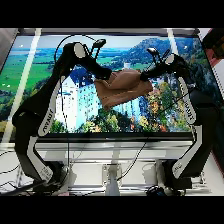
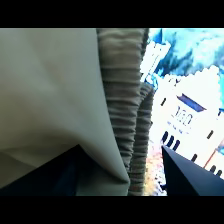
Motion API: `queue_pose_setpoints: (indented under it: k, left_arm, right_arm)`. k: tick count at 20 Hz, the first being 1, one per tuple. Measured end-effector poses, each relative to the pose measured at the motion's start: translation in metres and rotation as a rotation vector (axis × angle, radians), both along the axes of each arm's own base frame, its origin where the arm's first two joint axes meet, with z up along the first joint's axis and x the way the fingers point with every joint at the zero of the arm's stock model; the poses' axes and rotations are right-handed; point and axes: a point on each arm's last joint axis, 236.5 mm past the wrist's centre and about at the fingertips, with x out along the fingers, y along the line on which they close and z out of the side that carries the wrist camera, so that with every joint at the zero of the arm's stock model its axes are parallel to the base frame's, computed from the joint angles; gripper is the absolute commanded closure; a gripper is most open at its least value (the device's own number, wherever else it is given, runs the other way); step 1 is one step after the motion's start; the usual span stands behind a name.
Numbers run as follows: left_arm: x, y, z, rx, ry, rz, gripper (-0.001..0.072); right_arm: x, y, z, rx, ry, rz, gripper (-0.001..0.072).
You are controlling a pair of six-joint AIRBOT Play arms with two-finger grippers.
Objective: Fold the clothes and pants, and hang the long-sleeved shirts on hangers.
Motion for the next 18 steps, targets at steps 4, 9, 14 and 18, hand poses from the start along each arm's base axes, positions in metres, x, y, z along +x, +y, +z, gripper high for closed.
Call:
queue_pose_setpoints:
  k: [4, 9, 14, 18]
  left_arm:
    - [-0.003, -0.005, -0.001, -0.021, 0.018, -0.004, 0.0696]
    - [-0.004, -0.007, -0.001, -0.032, 0.026, -0.006, 0.0696]
    - [-0.004, -0.008, -0.001, -0.035, 0.028, -0.006, 0.0696]
    - [-0.004, -0.008, -0.001, -0.034, 0.028, -0.008, 0.0696]
  right_arm:
    - [-0.012, -0.018, -0.017, 0.022, 0.102, -0.066, 0.0234]
    - [-0.039, -0.007, -0.034, 0.185, 0.28, -0.106, 0.0263]
    - [-0.07, 0.034, -0.036, 0.387, 0.459, -0.063, 0.0201]
    - [-0.069, 0.038, -0.034, 0.422, 0.466, -0.072, 0.0013]
